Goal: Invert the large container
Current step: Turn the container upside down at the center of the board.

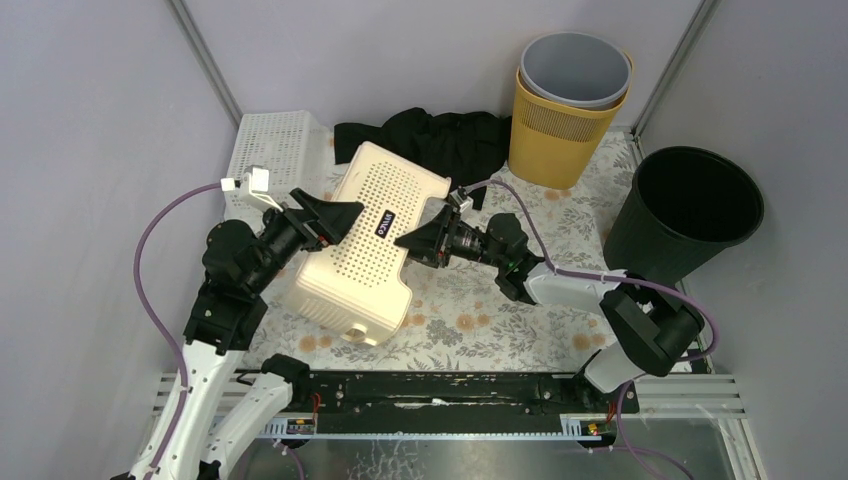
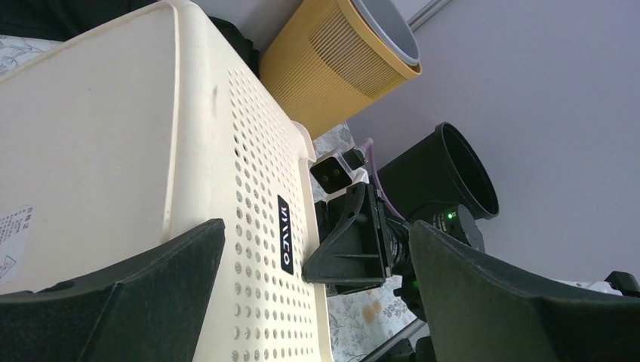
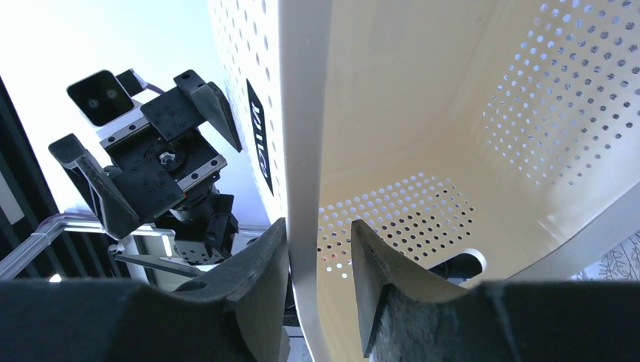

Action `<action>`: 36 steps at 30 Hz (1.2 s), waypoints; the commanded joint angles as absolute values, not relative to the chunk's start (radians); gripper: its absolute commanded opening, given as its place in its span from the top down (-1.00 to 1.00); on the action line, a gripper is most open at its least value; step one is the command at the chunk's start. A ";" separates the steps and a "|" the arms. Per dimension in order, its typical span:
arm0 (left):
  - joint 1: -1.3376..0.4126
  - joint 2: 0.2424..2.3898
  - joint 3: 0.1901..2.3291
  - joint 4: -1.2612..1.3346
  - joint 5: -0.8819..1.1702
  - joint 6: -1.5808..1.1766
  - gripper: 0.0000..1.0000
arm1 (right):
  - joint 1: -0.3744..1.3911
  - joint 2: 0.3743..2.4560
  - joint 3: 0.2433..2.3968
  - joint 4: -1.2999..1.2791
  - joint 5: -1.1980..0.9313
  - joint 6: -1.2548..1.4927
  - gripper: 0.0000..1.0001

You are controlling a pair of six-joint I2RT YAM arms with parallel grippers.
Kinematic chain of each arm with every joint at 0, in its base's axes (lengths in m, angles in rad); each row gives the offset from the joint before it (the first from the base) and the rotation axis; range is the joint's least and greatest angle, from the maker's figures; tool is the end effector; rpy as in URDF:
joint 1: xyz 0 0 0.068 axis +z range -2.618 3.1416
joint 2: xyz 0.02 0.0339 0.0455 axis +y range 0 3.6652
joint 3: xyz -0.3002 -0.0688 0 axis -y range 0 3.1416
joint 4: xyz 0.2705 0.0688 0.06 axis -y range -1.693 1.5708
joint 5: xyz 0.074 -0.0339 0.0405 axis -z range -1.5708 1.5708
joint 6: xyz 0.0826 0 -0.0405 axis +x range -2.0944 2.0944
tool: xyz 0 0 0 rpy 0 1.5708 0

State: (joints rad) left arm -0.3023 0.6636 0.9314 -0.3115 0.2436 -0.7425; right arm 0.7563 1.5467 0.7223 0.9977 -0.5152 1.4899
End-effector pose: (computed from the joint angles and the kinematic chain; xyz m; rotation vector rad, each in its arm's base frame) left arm 0.1683 -0.0734 0.4211 -0.1764 1.6990 -0.9903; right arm 0.2515 0.2932 0.2809 0.1163 1.8458 2.0947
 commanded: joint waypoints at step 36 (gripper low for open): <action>-0.308 0.683 0.911 -0.349 0.363 -0.773 -1.00 | 0.684 1.276 0.581 0.543 -0.457 1.278 0.56</action>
